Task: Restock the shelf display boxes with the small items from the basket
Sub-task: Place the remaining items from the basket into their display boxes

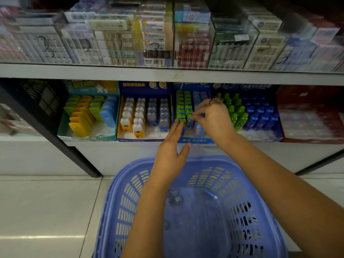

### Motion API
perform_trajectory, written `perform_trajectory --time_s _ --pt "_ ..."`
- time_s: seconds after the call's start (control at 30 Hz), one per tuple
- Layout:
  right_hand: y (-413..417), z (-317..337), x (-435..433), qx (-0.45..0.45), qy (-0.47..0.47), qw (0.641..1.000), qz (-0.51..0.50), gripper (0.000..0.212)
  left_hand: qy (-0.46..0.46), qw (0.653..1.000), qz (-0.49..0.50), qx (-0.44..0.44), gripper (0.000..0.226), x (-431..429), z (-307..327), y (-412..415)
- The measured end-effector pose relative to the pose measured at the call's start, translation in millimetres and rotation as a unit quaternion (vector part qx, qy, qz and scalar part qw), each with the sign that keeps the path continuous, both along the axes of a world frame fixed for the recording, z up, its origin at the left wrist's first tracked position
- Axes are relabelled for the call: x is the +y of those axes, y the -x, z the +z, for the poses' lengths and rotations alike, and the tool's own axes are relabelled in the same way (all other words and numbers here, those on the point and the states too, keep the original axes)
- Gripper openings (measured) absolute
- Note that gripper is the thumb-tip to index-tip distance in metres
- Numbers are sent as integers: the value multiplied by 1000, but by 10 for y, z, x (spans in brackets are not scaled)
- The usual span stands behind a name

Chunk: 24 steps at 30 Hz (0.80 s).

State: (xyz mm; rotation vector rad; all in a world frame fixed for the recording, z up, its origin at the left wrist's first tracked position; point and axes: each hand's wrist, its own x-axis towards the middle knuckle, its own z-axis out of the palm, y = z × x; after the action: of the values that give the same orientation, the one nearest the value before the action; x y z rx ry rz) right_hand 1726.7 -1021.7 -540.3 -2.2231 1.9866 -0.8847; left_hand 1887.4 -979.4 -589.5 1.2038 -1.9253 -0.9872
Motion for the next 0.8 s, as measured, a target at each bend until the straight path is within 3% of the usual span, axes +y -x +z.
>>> perform_trajectory --time_s 0.13,0.33,0.4,0.47,0.53,0.63,0.7,0.8 --pt "-56 -34 -11 50 0 999 -14 16 -7 1000 -4 5 63 -7 -8 -1" --pt "-105 160 -59 251 -99 963 -19 33 -19 1000 -16 -4 58 54 142 -66" --pt "-131 208 113 236 -69 969 -15 32 -8 1000 19 8 51 133 184 -124" --pt "-149 107 384 126 -70 990 -8 28 -17 997 70 18 36 203 147 -217" --pt "-184 -191 636 79 -216 973 -9 33 -59 993 85 -50 23 245 -7 -315" --pt "-208 -928 915 99 -461 882 -21 22 -165 943 -14 -290 27 310 -440 -403" --pt "-146 -1457 1072 97 -499 861 -37 36 -219 884 -105 -399 35 414 -759 -453" --pt "-25 -2033 1232 51 -505 856 -94 44 -262 819 -192 -474 43 608 -1229 -598"
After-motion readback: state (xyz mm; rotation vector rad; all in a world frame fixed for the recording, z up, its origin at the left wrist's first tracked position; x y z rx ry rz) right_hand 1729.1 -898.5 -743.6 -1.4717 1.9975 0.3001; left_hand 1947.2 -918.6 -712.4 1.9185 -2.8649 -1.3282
